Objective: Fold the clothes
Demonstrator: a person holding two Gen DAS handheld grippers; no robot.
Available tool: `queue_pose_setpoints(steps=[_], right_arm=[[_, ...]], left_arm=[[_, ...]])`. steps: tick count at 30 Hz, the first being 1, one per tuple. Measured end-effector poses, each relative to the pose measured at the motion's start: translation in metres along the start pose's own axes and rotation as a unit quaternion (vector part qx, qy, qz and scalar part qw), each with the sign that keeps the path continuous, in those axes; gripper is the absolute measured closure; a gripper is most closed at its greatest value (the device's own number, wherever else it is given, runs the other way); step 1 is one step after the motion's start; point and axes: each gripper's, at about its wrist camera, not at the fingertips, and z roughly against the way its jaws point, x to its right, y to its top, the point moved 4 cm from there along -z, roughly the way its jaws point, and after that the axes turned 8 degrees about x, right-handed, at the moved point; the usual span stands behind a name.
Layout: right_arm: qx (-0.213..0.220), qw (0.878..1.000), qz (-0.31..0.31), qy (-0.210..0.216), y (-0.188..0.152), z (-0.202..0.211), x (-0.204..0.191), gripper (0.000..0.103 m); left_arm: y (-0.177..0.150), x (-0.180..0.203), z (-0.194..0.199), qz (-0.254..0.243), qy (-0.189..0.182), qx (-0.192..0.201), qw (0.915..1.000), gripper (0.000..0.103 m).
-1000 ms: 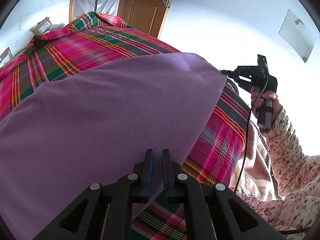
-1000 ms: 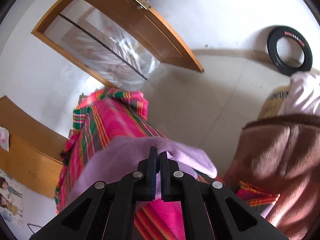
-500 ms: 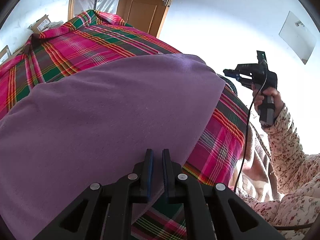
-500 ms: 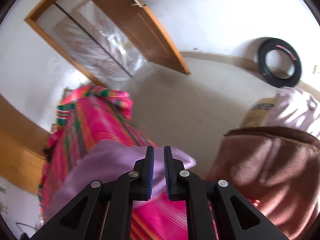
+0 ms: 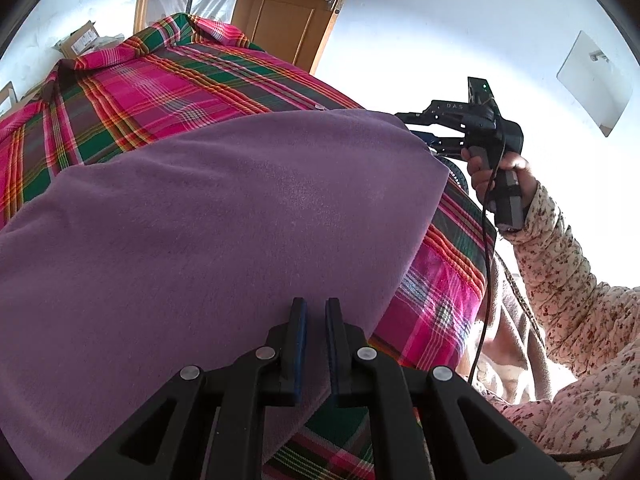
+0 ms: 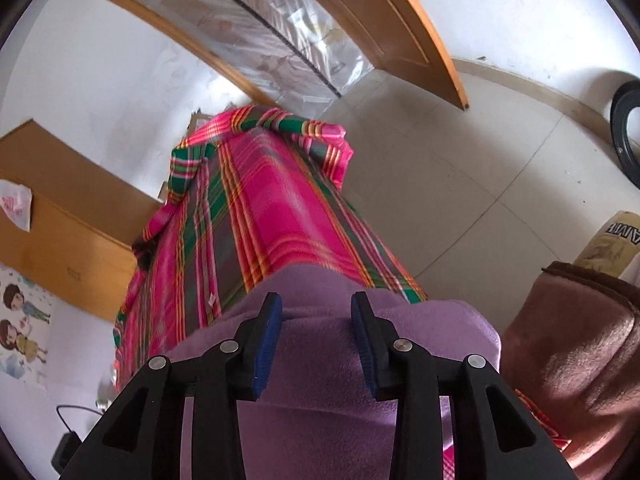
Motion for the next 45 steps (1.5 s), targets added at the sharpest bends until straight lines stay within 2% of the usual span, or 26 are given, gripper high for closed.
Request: queue_pose_setpoints(steps=[6, 9, 11, 14, 20, 22, 28, 30, 31, 34, 36, 39, 42, 45], right_arm=[[-0.002, 1.000, 0.008, 0.003, -0.006, -0.002, -0.001, 0.069], [-0.004, 1.000, 0.021, 0.001, -0.005, -0.004, -0.003, 0.074], [0.000, 1.000, 0.030, -0.003, -0.003, -0.005, -0.005, 0.082], [0.024, 0.998, 0.049, -0.020, 0.001, 0.000, -0.011, 0.089], [0.085, 0.994, 0.060, -0.029, 0.009, 0.011, -0.025, 0.090], [0.093, 0.993, 0.068, -0.029, 0.013, 0.011, -0.030, 0.090], [0.055, 0.994, 0.060, -0.078, 0.011, -0.013, -0.021, 0.086], [0.052, 0.993, 0.056, -0.090, 0.011, -0.013, -0.018, 0.084], [0.052, 0.992, 0.053, -0.099, 0.011, -0.012, -0.017, 0.077], [0.059, 0.989, 0.038, -0.129, 0.012, -0.002, -0.013, 0.075], [0.069, 0.990, 0.028, -0.118, 0.010, 0.009, -0.017, 0.075], [0.079, 0.988, 0.077, -0.109, -0.003, 0.019, -0.035, 0.074], [0.058, 0.978, 0.146, -0.136, -0.024, 0.015, -0.047, 0.074], [0.053, 0.978, 0.141, -0.147, -0.035, 0.014, -0.039, 0.074]], left_arm=[[0.001, -0.001, 0.001, 0.001, -0.003, -0.001, 1.0000, 0.094], [0.002, -0.002, 0.000, 0.003, -0.004, 0.000, 1.0000, 0.094], [0.001, -0.002, 0.001, 0.004, -0.005, 0.000, 1.0000, 0.094], [0.000, -0.002, 0.002, 0.005, -0.005, 0.001, 1.0000, 0.094], [-0.003, -0.002, 0.005, 0.005, -0.005, 0.002, 1.0000, 0.094], [-0.004, -0.002, 0.006, 0.005, -0.005, 0.002, 1.0000, 0.094], [-0.006, -0.001, 0.008, 0.006, -0.007, 0.003, 1.0000, 0.094], [-0.007, 0.000, 0.009, 0.007, -0.008, 0.004, 0.9999, 0.094], [-0.007, 0.000, 0.010, 0.008, -0.008, 0.005, 0.9999, 0.094], [-0.007, 0.000, 0.010, 0.007, -0.008, 0.006, 0.9999, 0.094], [-0.007, 0.000, 0.011, 0.006, -0.006, 0.008, 0.9999, 0.094], [-0.009, -0.002, 0.017, 0.005, -0.002, 0.013, 0.9999, 0.094], [-0.009, -0.004, 0.025, 0.007, 0.007, 0.023, 0.9997, 0.094], [-0.011, -0.008, 0.038, 0.010, 0.012, 0.037, 0.9992, 0.094]])
